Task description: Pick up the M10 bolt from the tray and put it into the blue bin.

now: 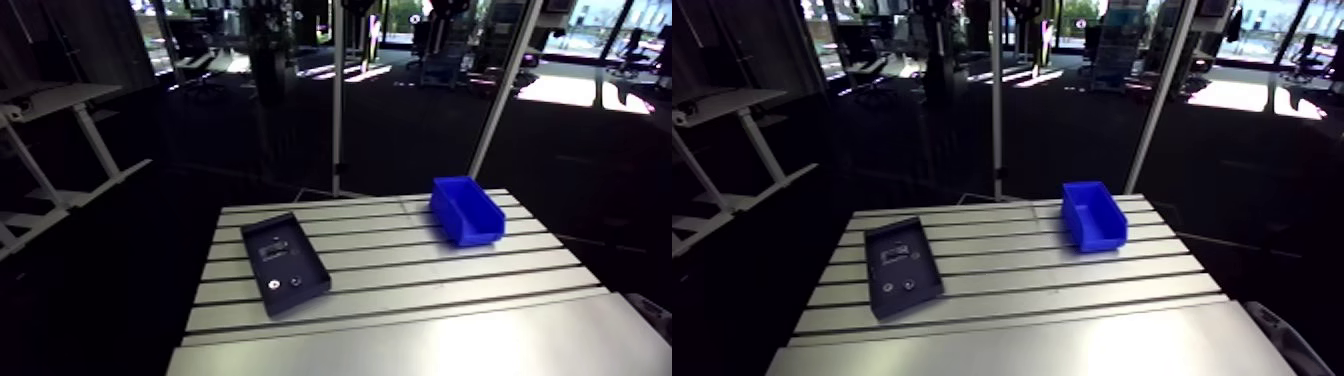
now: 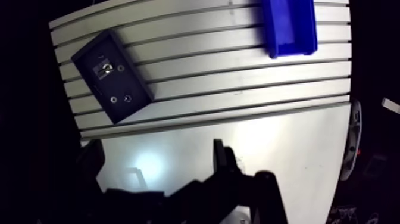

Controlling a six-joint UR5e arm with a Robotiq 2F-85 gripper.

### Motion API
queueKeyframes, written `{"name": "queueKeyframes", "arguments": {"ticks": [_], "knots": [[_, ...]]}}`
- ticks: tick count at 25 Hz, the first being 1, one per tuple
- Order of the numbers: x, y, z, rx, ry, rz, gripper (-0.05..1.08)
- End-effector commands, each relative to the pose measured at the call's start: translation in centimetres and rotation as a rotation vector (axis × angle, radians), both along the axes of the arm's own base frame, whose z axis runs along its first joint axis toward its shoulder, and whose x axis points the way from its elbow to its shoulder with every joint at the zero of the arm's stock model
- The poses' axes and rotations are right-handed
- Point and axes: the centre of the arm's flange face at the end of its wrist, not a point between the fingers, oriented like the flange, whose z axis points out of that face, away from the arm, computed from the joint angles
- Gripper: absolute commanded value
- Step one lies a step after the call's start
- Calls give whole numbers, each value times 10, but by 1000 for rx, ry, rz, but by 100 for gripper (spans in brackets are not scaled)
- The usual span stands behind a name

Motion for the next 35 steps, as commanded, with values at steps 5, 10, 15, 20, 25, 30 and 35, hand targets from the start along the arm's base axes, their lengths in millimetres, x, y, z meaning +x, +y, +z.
{"name": "queueKeyframes", "arguments": {"ticks": [5,10,15,20,25,30,35], "knots": [[-2,18,-8,-5,-7,-43,1],[-2,18,-8,-4,-7,-43,1],[-2,18,-7,0,0,-43,1],[-3,19,-7,1,6,-41,1],[-4,18,-8,-1,3,-29,1],[-6,13,-12,-6,-4,-14,1],[-8,8,-14,-10,-6,69,1]]}}
